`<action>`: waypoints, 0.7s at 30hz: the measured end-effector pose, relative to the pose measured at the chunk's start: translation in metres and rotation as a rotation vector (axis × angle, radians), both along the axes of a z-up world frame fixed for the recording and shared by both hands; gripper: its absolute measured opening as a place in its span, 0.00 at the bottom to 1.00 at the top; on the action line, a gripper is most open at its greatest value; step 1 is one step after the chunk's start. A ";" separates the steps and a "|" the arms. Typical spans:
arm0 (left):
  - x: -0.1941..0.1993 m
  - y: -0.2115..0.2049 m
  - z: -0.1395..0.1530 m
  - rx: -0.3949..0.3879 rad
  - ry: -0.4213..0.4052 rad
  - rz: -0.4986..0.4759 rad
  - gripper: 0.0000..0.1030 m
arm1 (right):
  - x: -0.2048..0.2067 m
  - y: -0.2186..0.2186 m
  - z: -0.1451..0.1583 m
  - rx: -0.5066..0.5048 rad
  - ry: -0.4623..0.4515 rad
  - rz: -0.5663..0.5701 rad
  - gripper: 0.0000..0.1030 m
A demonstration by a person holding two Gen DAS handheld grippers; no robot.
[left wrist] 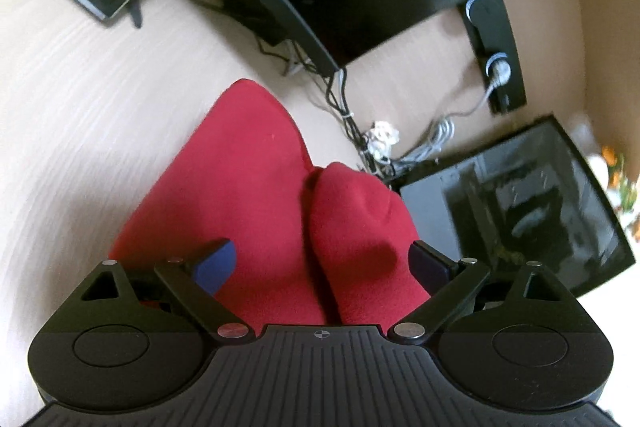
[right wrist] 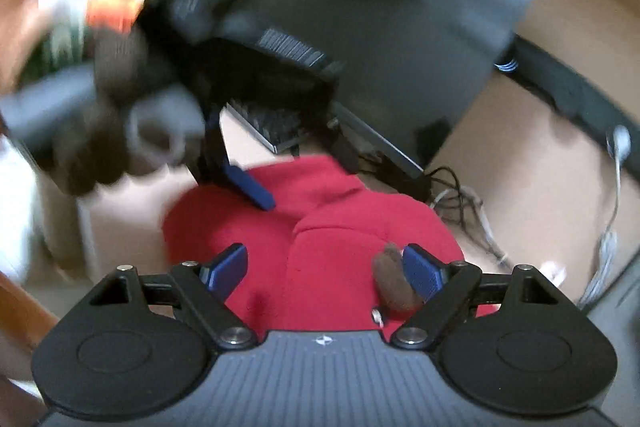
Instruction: Fold clothes
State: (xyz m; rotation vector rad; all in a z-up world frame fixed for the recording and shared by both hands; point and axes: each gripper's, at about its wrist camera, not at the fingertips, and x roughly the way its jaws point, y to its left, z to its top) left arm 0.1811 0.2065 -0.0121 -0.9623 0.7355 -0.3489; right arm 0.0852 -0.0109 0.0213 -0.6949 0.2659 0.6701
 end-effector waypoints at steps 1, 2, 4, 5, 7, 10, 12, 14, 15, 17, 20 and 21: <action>0.000 0.001 -0.002 -0.014 0.006 0.006 0.94 | 0.001 0.013 -0.011 -0.069 -0.068 -0.010 0.83; 0.000 0.001 -0.002 -0.017 0.008 0.007 0.94 | 0.002 0.016 -0.019 -0.124 -0.134 -0.024 0.82; -0.001 0.002 -0.002 -0.024 0.010 0.008 0.94 | 0.004 0.023 -0.034 -0.233 -0.265 -0.050 0.68; -0.001 0.002 -0.002 -0.023 0.008 0.006 0.94 | 0.006 0.020 -0.037 -0.255 -0.280 -0.057 0.62; -0.001 0.002 -0.004 -0.023 0.005 0.004 0.95 | 0.007 0.008 -0.034 -0.281 -0.324 -0.046 0.43; 0.000 0.004 -0.006 -0.037 0.009 0.008 0.95 | 0.003 -0.011 -0.019 -0.292 -0.386 -0.029 0.31; 0.002 0.005 -0.008 -0.054 0.013 0.012 0.95 | -0.004 -0.027 0.006 -0.263 -0.424 -0.019 0.30; 0.005 0.006 -0.011 -0.065 0.016 0.015 0.96 | -0.022 -0.031 0.006 -0.301 -0.406 0.052 0.30; 0.007 0.006 -0.012 -0.064 0.018 0.019 0.96 | -0.032 -0.031 0.000 -0.335 -0.391 0.094 0.30; 0.012 0.004 -0.013 -0.057 0.020 0.021 0.96 | -0.048 -0.027 -0.030 -0.400 -0.365 0.153 0.30; 0.016 0.002 -0.005 -0.040 0.000 0.001 0.96 | -0.061 -0.014 -0.055 -0.444 -0.375 0.174 0.35; 0.015 0.002 0.001 -0.033 -0.018 -0.014 0.96 | -0.060 -0.008 -0.055 -0.441 -0.372 0.159 0.37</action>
